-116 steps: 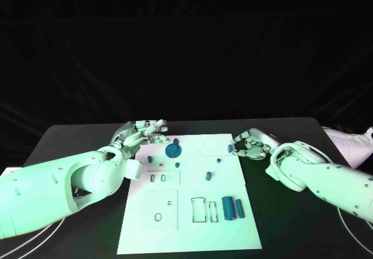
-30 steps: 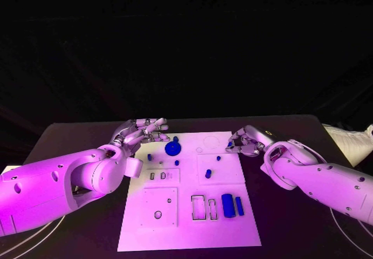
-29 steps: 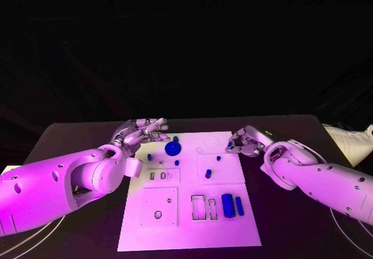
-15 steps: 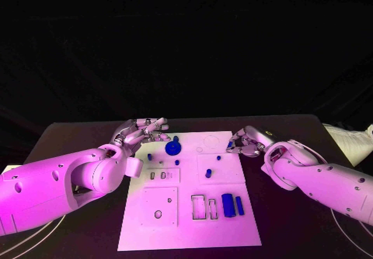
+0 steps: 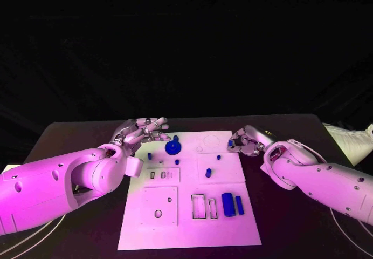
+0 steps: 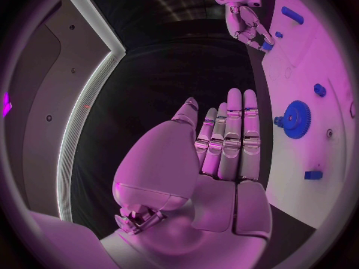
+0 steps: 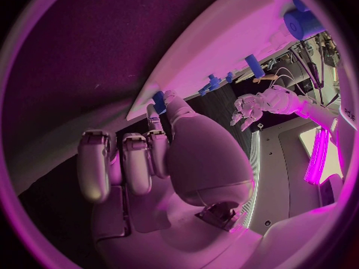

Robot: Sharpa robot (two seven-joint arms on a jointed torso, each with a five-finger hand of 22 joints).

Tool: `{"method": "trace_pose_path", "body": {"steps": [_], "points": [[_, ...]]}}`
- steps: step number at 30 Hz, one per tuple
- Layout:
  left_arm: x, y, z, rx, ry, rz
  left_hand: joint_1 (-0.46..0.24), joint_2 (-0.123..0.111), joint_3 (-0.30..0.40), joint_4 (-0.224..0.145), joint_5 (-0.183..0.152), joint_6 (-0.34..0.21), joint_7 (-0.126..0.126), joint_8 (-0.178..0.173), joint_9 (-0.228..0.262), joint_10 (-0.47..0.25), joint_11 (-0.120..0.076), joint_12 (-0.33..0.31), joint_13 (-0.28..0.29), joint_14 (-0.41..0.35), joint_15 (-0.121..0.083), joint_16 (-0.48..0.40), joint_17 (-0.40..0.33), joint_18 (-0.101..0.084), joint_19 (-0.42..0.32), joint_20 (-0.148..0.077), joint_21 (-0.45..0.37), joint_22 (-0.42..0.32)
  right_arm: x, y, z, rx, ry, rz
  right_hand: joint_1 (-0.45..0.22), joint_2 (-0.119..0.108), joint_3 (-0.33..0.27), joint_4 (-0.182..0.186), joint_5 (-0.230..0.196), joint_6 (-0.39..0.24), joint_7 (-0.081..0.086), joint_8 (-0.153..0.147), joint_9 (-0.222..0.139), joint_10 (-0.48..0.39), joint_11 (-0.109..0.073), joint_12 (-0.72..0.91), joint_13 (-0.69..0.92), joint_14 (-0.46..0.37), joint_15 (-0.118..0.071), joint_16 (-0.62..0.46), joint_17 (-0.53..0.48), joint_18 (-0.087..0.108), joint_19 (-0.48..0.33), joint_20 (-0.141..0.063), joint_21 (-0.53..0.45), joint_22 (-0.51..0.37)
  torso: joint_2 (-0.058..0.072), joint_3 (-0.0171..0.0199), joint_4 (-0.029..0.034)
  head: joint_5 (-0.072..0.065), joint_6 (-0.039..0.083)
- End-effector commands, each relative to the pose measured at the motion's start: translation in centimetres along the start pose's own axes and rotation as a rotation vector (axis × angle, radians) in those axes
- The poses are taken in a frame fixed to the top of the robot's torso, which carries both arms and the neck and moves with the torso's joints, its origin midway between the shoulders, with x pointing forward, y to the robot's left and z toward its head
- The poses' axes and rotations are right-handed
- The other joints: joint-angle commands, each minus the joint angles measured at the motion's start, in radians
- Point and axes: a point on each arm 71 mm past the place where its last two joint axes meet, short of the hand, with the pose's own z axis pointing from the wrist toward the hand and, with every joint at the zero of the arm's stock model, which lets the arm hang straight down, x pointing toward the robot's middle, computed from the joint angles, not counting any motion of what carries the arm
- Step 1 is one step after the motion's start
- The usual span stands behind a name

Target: Assemble the parts on the task board

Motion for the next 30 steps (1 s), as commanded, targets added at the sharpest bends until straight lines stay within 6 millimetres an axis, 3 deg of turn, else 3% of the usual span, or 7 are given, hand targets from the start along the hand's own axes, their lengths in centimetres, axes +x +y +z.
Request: {"method": "trace_pose_path", "body": {"steps": [1, 7, 15, 24, 30], "points": [[0.3, -0.1, 0.0, 0.004, 0.024, -0.005, 0.004, -0.003, -0.002, -0.006, -0.001, -0.003, 0.006, -0.004, -0.001, -0.007, -0.003, -0.006, -0.002, -0.008, 0.001, -0.004, 0.001, 0.011, -0.005, 0.003, -0.004, -0.001, -0.1, 0.1, 0.0, -0.005, -0.023, -0.007, 0.032, 0.031, 0.019, -0.008, 0.000, 0.019, -0.006, 0.009, 0.008, 0.033, -0.010, -0.005, 0.154, 0.093, -0.009, 0.006, 0.222, -0.016, 0.024, -0.008, 0.005, 0.041, 0.000, 0.0000, 0.0002, 0.002, 0.000], [0.2, -0.1, 0.0, 0.003, 0.022, -0.004, 0.003, -0.003, -0.002, -0.006, -0.001, -0.003, 0.006, -0.004, -0.001, -0.007, -0.003, -0.006, -0.002, -0.008, 0.001, -0.004, 0.001, 0.011, -0.005, 0.003, -0.004, -0.001, -0.3, 0.5, -0.1, -0.017, -0.048, 0.002, 0.036, 0.034, 0.034, -0.017, 0.001, 0.028, -0.010, 0.011, 0.011, 0.034, -0.014, -0.005, 0.154, 0.094, -0.013, 0.007, 0.224, -0.016, 0.024, -0.012, 0.006, 0.042, -0.001, -0.0004, 0.0003, 0.004, -0.002], [-0.1, -0.1, 0.0, 0.002, 0.015, -0.002, 0.003, -0.003, -0.003, -0.006, -0.001, -0.004, 0.006, -0.004, -0.001, -0.008, -0.003, -0.006, -0.002, -0.008, 0.001, -0.005, 0.001, 0.011, -0.005, 0.003, -0.005, -0.001, -0.4, 2.3, -0.5, -0.060, -0.056, 0.033, -0.007, 0.010, 0.023, -0.006, -0.009, 0.043, -0.014, 0.011, 0.015, 0.035, -0.017, -0.007, 0.154, 0.093, -0.015, 0.006, 0.223, -0.016, 0.024, -0.015, 0.004, 0.040, -0.002, -0.0018, 0.0000, 0.009, 0.000], [-0.3, -0.1, -0.1, -0.001, 0.008, -0.003, 0.002, -0.003, -0.003, -0.005, -0.001, -0.005, 0.007, -0.004, -0.002, -0.008, -0.002, -0.006, -0.002, -0.008, 0.001, -0.005, 0.002, 0.011, -0.005, 0.003, -0.005, -0.002, -0.4, 7.1, -1.0, -0.128, -0.029, 0.057, -0.043, 0.002, 0.012, 0.010, -0.010, 0.070, -0.027, 0.022, 0.025, 0.037, -0.027, -0.007, 0.155, 0.093, -0.023, 0.005, 0.222, -0.015, 0.024, -0.021, 0.004, 0.039, -0.002, -0.0015, -0.0005, 0.020, -0.003], [-0.4, 0.0, 0.0, -0.002, 0.002, -0.005, 0.002, -0.003, -0.003, -0.005, -0.001, -0.005, 0.007, -0.004, -0.002, -0.008, -0.002, -0.006, -0.002, -0.008, 0.001, -0.005, 0.002, 0.011, -0.005, 0.003, -0.005, -0.002, 0.3, 10.3, -1.1, -0.172, 0.019, 0.043, -0.053, 0.002, 0.009, 0.016, -0.011, 0.073, -0.029, 0.023, 0.027, 0.039, -0.029, -0.003, 0.157, 0.094, -0.025, 0.008, 0.226, -0.016, 0.025, -0.023, 0.005, 0.042, -0.001, -0.0021, 0.0014, 0.034, -0.008]]}}
